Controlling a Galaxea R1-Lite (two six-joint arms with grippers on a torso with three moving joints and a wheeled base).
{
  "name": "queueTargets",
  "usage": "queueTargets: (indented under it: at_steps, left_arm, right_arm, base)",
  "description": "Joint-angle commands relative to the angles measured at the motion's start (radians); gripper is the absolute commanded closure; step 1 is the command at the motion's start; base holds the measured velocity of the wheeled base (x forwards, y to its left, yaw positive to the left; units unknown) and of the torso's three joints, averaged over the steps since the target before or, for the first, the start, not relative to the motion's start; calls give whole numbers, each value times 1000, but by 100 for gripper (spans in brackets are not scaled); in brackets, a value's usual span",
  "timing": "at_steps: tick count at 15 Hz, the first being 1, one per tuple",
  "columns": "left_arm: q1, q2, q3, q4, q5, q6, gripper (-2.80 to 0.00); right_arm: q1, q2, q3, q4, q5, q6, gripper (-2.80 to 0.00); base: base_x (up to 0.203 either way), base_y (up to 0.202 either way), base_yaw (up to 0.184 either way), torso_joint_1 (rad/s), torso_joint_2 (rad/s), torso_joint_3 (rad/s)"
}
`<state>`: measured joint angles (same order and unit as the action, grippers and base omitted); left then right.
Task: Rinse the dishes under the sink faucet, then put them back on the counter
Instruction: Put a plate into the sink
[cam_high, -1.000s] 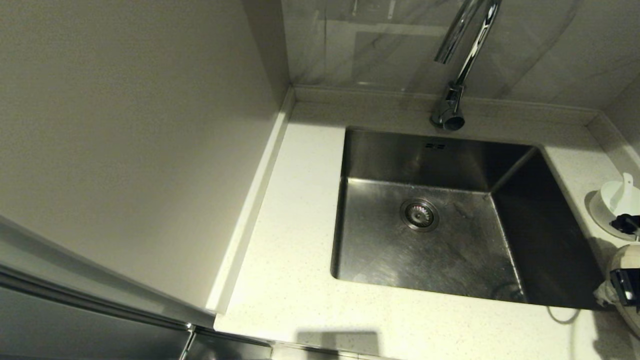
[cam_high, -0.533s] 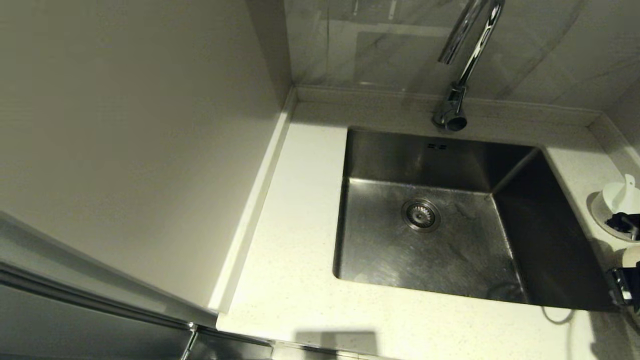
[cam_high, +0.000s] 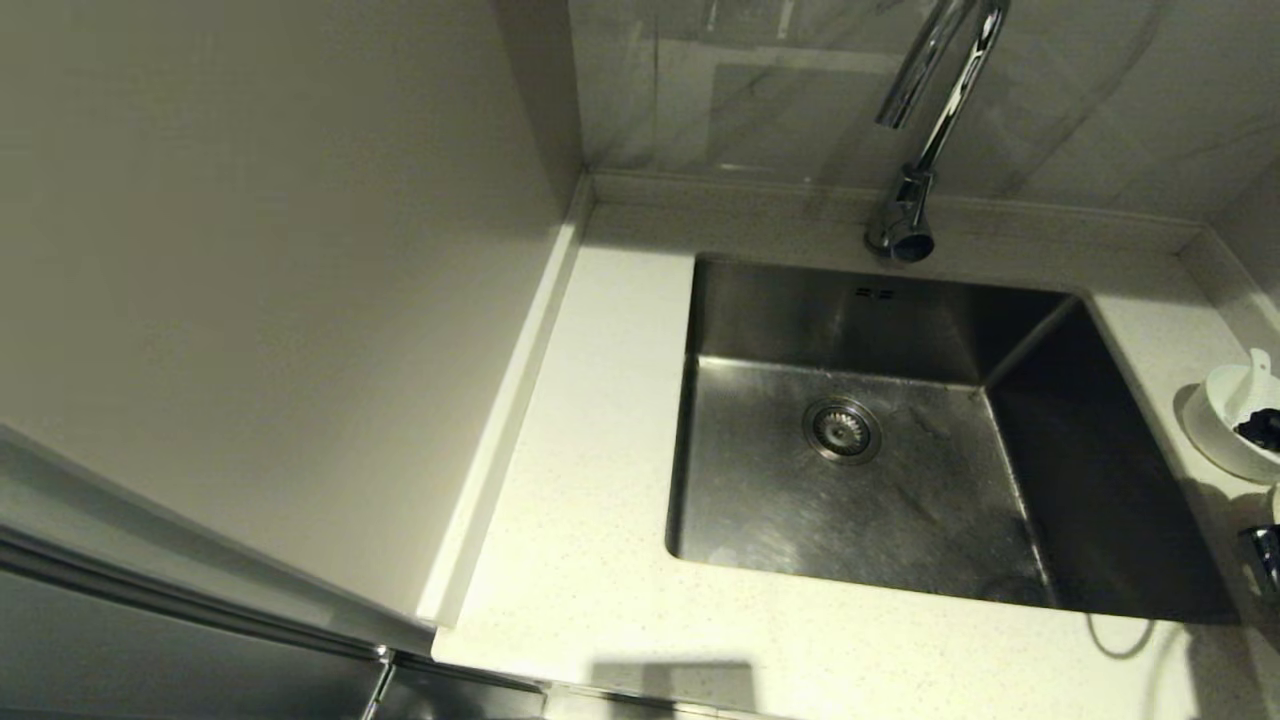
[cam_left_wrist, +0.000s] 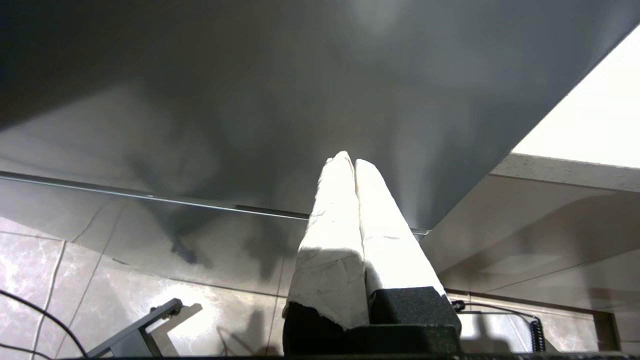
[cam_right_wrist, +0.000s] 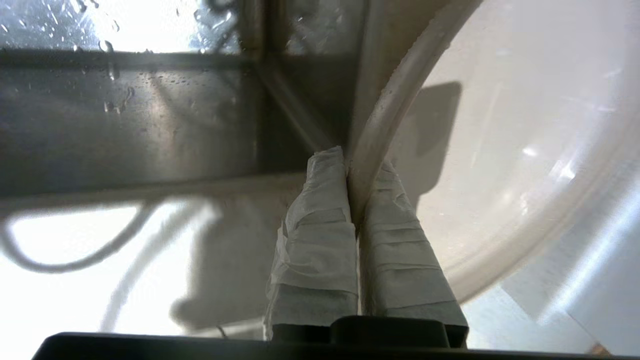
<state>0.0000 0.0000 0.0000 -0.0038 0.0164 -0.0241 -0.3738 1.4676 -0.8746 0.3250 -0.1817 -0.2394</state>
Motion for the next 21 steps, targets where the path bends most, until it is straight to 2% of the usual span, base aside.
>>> queueTargets:
  at_steps: [1, 12, 15, 18, 21]
  left_arm:
    - [0, -3, 0, -1, 0, 0, 0]
    - [0, -3, 0, -1, 0, 0, 0]
    - [0, -3, 0, -1, 0, 0, 0]
    - [0, -3, 0, -1, 0, 0, 0]
    - [0, -3, 0, -1, 0, 0, 0]
  right_arm:
    - [0, -79, 12, 7, -3, -9, 0]
    - [14, -309, 80, 3, 10, -55, 0]
    - [131, -329, 56, -12, 10, -60, 0]
    - [289, -295, -14, -54, -1, -63, 0]
    - [465, -188, -57, -199, -51, -83, 0]
  base:
    - [0, 0, 0, 0, 0, 0]
    - [0, 0, 0, 0, 0, 0]
    - [0, 0, 0, 0, 0, 0]
    - [0, 0, 0, 0, 0, 0]
    - [0, 0, 0, 0, 0, 0]
